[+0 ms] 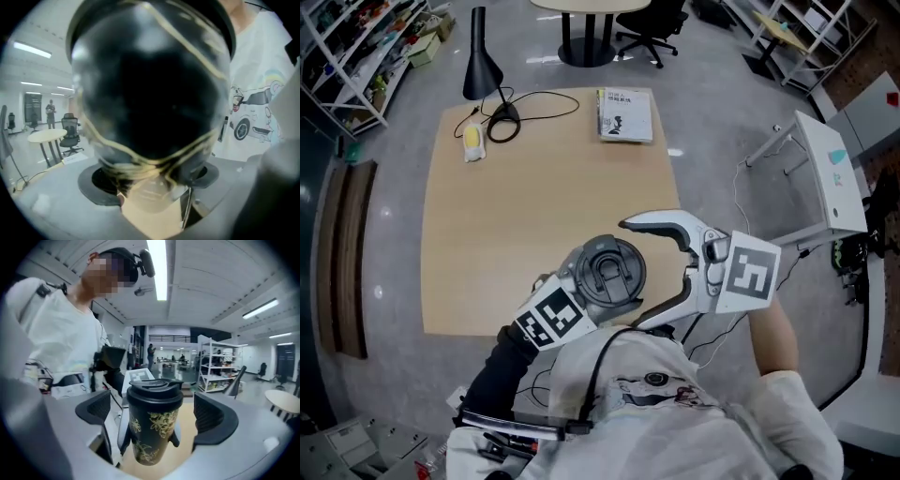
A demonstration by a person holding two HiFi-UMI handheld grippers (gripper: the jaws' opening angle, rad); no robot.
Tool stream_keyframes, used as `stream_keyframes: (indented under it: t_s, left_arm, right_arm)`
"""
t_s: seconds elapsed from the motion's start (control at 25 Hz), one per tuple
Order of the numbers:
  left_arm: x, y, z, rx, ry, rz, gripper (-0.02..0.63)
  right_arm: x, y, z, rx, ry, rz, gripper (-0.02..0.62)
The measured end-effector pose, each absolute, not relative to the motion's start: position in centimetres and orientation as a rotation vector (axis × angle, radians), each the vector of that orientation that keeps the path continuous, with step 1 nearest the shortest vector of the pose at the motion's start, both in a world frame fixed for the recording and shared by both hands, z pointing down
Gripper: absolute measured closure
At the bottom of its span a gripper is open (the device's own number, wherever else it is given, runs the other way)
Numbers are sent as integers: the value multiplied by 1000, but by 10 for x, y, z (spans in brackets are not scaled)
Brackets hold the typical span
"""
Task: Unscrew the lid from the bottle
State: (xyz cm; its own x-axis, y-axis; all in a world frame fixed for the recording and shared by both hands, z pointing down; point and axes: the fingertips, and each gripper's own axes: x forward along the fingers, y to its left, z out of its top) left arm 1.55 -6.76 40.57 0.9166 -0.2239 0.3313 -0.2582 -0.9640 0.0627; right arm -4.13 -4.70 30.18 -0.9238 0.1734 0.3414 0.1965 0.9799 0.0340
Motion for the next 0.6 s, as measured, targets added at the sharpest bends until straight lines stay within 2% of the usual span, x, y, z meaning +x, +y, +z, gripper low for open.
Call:
stream_keyframes:
  t_s: [0.12,0.16,0.2,0.44,0.6]
  left_arm:
    - [11,-76,408,2965,-427,545,209]
    - [13,-73,409,2965,-398,550,209]
    - [16,-68,410,2966,-356,552,209]
    - [38,-10,406,3032,92,555,209]
    - [42,6,392,3037,225,490,208]
  right_arm:
    - [-65,-51,303,-125,-2866,-120,47]
    - [-69,-51,302,-135,-2885,-133,105]
    - [-69,-49,302,-181,-2885,-156,133]
    - [-40,0,305,-842,-2753,-187,135]
    - [-41,12,284,-1018,-2790,-98,135]
